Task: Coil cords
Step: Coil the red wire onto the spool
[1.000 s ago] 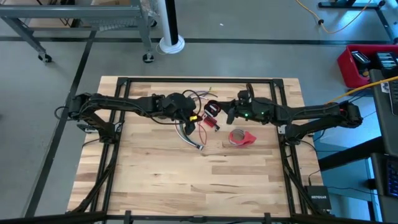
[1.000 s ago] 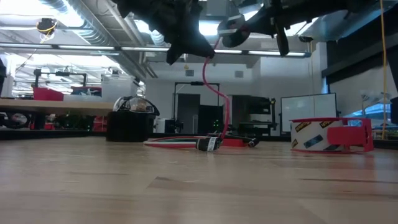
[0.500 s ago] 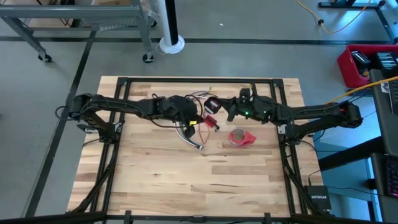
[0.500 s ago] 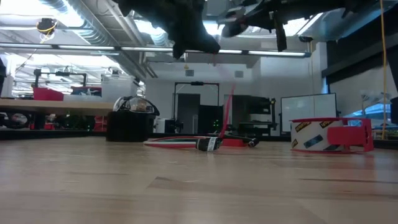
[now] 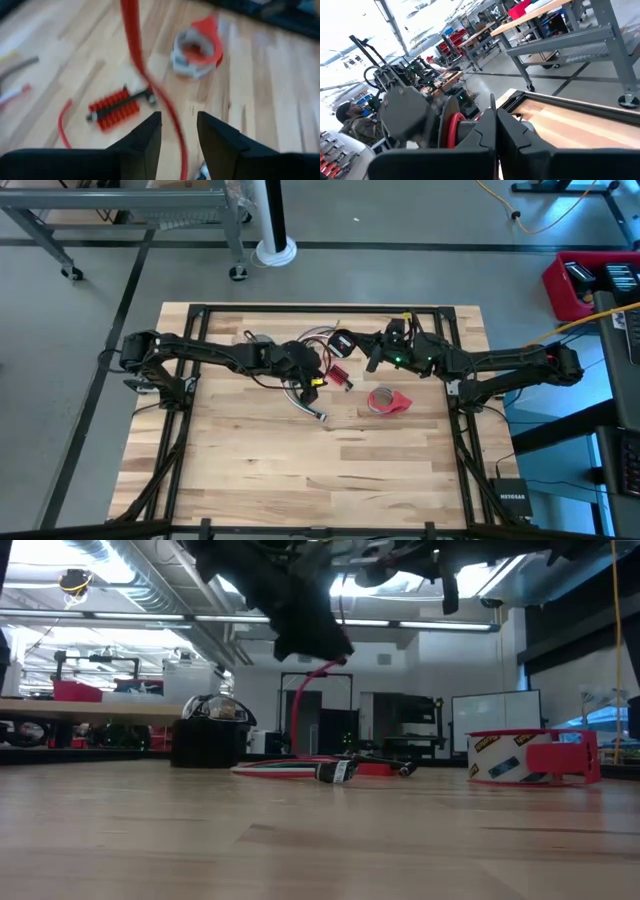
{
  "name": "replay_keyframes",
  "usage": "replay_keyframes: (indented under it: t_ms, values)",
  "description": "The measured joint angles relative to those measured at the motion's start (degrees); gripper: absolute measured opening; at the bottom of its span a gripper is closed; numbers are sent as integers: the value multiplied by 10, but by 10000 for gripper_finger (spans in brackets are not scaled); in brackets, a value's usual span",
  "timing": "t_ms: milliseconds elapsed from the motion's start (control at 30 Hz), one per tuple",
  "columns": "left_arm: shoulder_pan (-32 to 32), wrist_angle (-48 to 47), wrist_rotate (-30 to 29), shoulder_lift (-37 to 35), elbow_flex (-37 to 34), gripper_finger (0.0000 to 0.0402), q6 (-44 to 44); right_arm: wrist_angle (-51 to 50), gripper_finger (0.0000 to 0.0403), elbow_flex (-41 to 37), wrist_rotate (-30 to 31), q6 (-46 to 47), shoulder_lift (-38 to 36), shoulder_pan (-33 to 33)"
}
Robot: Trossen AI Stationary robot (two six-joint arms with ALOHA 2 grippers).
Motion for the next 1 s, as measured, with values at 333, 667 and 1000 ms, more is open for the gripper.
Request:
replay_keyframes:
  t_ms: [333,667,1000]
  values:
    - [-7,-7,-71,0,0,90,46,4,1,0,24,-15,0,0]
    - [-13,22,-82,-1,0,57,55,14,1,0,24,-15,0,0]
    - [-25,37,-83,5,-4,13,45,50,1,-1,24,-29,0,0]
